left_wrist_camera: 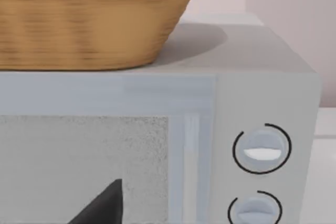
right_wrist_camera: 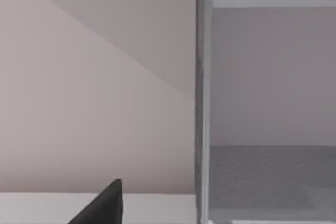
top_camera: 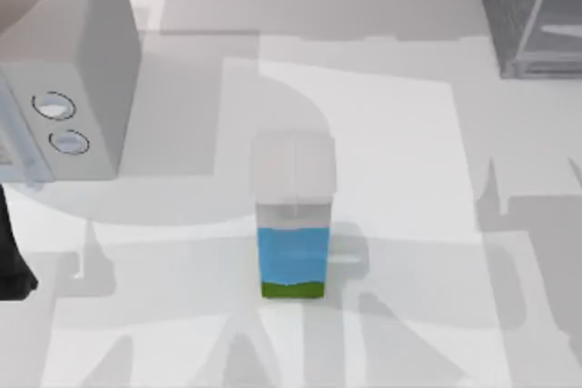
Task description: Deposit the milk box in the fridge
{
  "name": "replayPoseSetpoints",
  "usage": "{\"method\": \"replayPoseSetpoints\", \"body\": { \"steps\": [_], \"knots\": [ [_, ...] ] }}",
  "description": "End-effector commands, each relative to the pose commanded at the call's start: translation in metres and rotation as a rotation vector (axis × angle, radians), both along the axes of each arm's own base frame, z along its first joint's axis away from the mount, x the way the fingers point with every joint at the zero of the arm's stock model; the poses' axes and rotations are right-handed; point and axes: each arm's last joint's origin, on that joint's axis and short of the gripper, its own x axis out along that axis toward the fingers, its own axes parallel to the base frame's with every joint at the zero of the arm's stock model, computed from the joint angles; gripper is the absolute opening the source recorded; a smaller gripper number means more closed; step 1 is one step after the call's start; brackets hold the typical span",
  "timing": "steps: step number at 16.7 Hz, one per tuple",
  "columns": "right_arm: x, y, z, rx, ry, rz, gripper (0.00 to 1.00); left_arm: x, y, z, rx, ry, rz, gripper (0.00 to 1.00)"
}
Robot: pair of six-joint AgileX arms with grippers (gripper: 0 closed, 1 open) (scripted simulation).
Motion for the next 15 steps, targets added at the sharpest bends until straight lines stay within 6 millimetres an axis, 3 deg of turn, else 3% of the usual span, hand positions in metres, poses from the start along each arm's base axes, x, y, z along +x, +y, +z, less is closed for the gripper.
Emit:
{"method": "replayPoseSetpoints", "body": {
  "steps": [4, 8, 12, 15],
  "knots": [
    [0.044, 0.073, 0.023, 0.096, -0.06, 0.032, 1.0, 0.0, 0.0, 0.0, 0.0, 0.0, 0.0, 1.0],
    [0.061, 0.165, 0.015, 0.252, -0.108, 0.05, 1.0, 0.0, 0.0, 0.0, 0.0, 0.0, 0.0, 1.0],
    [0.044, 0.236, -0.024, 0.333, -0.073, 0.033, 1.0, 0.0, 0.0, 0.0, 0.0, 0.0, 0.0, 1.0],
    [0.023, 0.272, -0.085, 0.24, 0.014, -0.002, 1.0, 0.0, 0.0, 0.0, 0.0, 0.0, 0.0, 1.0]
  ]
}}
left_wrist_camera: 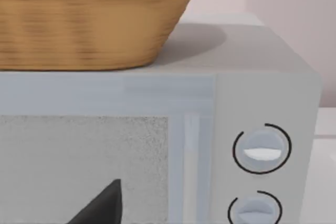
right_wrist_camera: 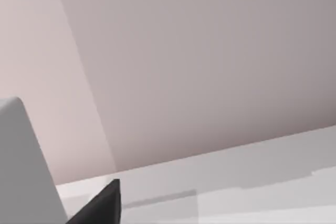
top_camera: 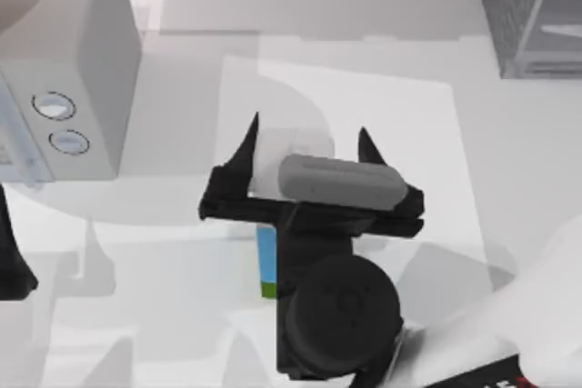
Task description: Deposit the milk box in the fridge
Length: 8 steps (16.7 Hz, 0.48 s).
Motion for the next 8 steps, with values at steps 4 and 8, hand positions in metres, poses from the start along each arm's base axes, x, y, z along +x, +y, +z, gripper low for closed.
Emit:
{"method": "replayPoseSetpoints", "body": {
  "steps": [4, 8],
  "knots": [
    [-0.03, 0.015, -0.072, -0.186, 0.084, -0.024, 1.0, 0.0, 0.0, 0.0, 0.0, 0.0, 0.0, 1.0],
    [-0.041, 0.015, -0.092, -0.255, 0.103, -0.027, 1.0, 0.0, 0.0, 0.0, 0.0, 0.0, 0.0, 1.0]
  ]
}}
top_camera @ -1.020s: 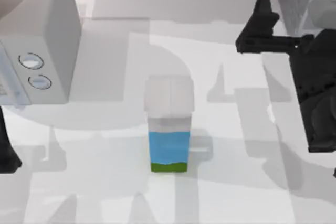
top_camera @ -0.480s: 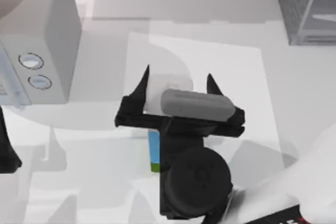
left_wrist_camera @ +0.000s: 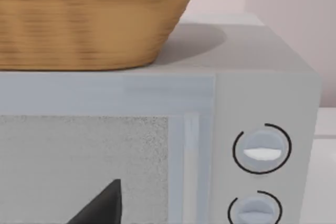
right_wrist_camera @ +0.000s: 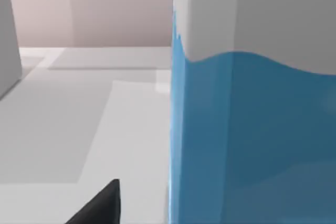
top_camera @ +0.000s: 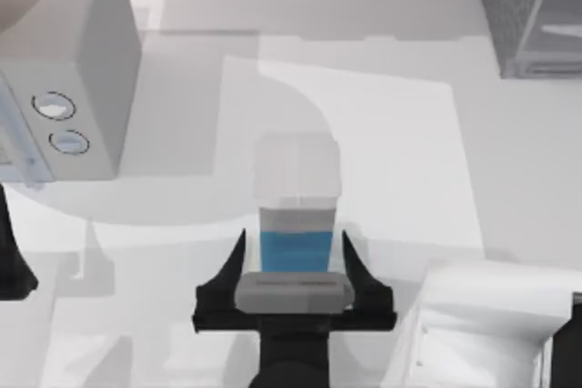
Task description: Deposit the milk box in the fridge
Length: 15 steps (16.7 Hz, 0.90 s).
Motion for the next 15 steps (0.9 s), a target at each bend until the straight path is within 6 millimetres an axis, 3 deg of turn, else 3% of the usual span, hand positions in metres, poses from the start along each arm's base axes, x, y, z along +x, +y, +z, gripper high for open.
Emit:
{"method": "replayPoseSetpoints", "body": {
  "steps": [5, 11, 15],
  "knots": [
    [0.003, 0.0, 0.0, 0.001, 0.0, -0.002, 1.0, 0.0, 0.0, 0.0, 0.0, 0.0, 0.0, 1.0],
    [0.045, 0.0, 0.0, 0.0, 0.0, 0.0, 1.0, 0.0, 0.0, 0.0, 0.0, 0.0, 0.0, 1.0],
    [0.05, -0.001, 0.0, 0.0, 0.0, 0.0, 1.0, 0.0, 0.0, 0.0, 0.0, 0.0, 0.0, 1.0]
  ]
}}
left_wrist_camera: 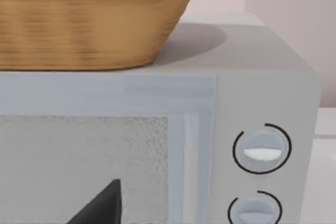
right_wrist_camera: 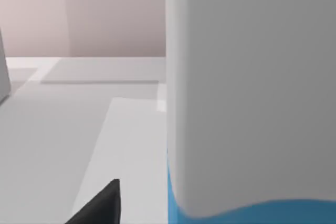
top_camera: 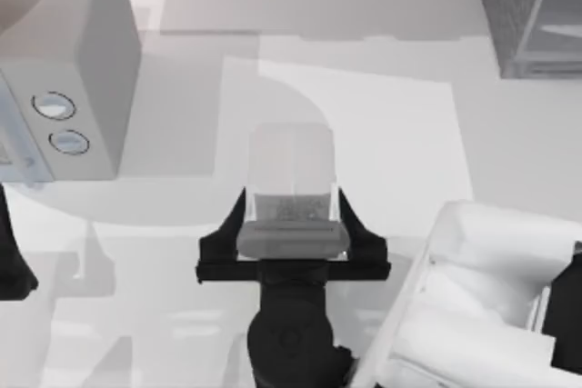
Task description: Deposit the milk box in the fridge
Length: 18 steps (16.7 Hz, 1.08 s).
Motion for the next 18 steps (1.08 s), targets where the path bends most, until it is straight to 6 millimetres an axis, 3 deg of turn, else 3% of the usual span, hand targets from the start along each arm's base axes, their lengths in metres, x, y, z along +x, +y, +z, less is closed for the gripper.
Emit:
{"method": "replayPoseSetpoints", "body": {
  "steps": [1, 14, 18],
  "knots": [
    [0.0, 0.0, 0.0, 0.0, 0.0, 0.0, 1.0, 0.0, 0.0, 0.0, 0.0, 0.0, 0.0, 1.0],
    [0.0, 0.0, 0.0, 0.0, 0.0, 0.0, 0.02, 0.0, 0.0, 0.0, 0.0, 0.0, 0.0, 1.0],
    [0.0, 0.0, 0.0, 0.0, 0.0, 0.0, 0.0, 0.0, 0.0, 0.0, 0.0, 0.0, 0.0, 1.0]
  ]
}}
